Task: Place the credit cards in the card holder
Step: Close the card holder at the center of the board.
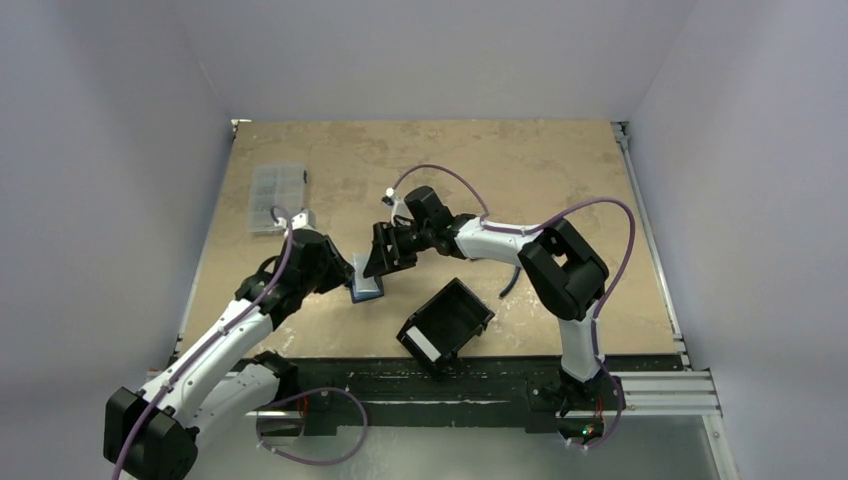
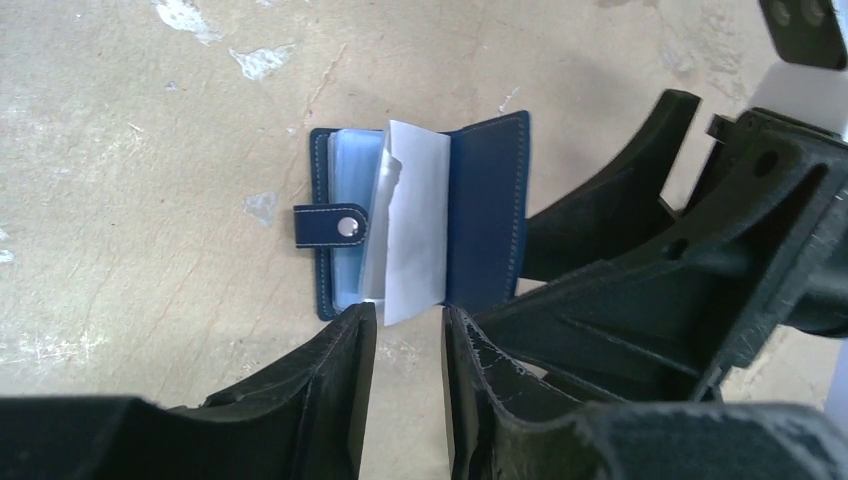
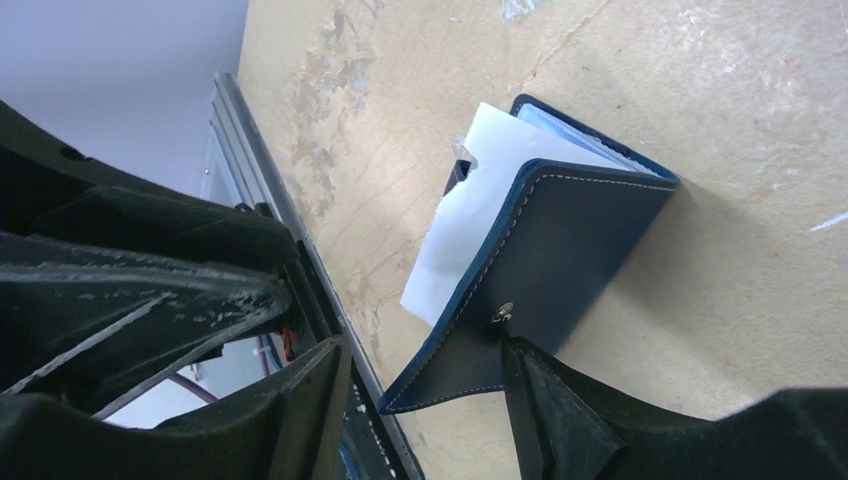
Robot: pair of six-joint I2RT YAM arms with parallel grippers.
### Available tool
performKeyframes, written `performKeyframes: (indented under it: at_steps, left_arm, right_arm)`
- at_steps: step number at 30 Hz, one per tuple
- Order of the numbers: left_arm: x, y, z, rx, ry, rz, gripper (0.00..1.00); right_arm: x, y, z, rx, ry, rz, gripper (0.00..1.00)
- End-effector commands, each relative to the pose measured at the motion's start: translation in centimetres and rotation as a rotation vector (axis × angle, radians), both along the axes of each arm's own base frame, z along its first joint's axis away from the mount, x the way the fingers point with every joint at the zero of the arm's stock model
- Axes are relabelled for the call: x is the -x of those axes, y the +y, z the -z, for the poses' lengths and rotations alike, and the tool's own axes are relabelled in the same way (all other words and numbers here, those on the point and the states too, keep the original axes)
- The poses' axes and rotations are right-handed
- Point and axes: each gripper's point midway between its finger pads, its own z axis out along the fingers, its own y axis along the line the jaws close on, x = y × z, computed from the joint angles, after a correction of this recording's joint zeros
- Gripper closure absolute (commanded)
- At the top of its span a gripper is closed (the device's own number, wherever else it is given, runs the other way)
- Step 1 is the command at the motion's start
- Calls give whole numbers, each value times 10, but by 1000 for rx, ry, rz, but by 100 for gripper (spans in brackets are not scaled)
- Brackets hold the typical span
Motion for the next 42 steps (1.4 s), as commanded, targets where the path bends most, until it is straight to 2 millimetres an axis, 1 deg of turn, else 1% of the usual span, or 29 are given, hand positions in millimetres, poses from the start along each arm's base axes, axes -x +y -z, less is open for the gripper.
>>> performKeyframes:
  at_steps: [1,3,5,7,9,10,12,13,16,18,20,22,23,25,29,33,39,42]
  left_arm:
    - [-14,7,1,-60,-6,-30,67]
    - [-15,7,12,-61,25,-41,66]
    - [-14,3,21,-32,51,-41,65]
    - [-16,-1,27,-5,53,-36,55]
    - [-20,5,29,-10,40,-58,42]
    - [-22,8,29,-12,33,-69,35]
    - [-28,11,28,4,26,-76,29]
    - [-31,14,28,23,31,-83,28]
    - [-36,10,33,89,43,-79,29]
    - [-37,5,38,128,43,-63,32]
    - [-36,0,41,154,42,-48,37]
    - [-38,-5,39,174,18,-21,38]
    - [-38,-6,38,178,9,-8,37]
    - [-38,-10,36,183,-4,19,33]
    - [-36,-15,34,207,-22,51,28]
    - [-35,-18,31,225,-36,62,27]
    - [-34,-19,24,222,-44,78,29]
    - [-36,-21,29,202,-40,112,29]
  right_arm:
    - [-2,2,-10,-31,-23,-2,37]
    - [-3,2,-11,-29,-31,-1,41]
    - [-4,1,-10,-20,-39,2,45]
    - [-4,0,-10,-14,-43,-1,48]
    - [-4,0,-9,-9,-44,-9,52]
    - [-3,0,-9,-6,-43,-14,56]
    - [-3,-3,-8,14,-48,-17,64]
    - [-5,-5,-7,32,-59,-17,68]
    - [-12,-11,-7,89,-104,-13,79]
    - [-17,-15,-9,123,-139,-9,82]
    - [-22,-21,-8,159,-160,-5,86]
    - [-25,-28,-9,190,-175,-1,89]
    - [-27,-33,-8,207,-181,2,90]
    - [-32,-42,-8,238,-200,10,91]
    - [-40,-64,-6,315,-226,24,92]
    - [-46,-78,-9,366,-253,45,92]
    - [-47,-81,-20,371,-274,57,92]
    - [-48,-81,-21,375,-279,52,91]
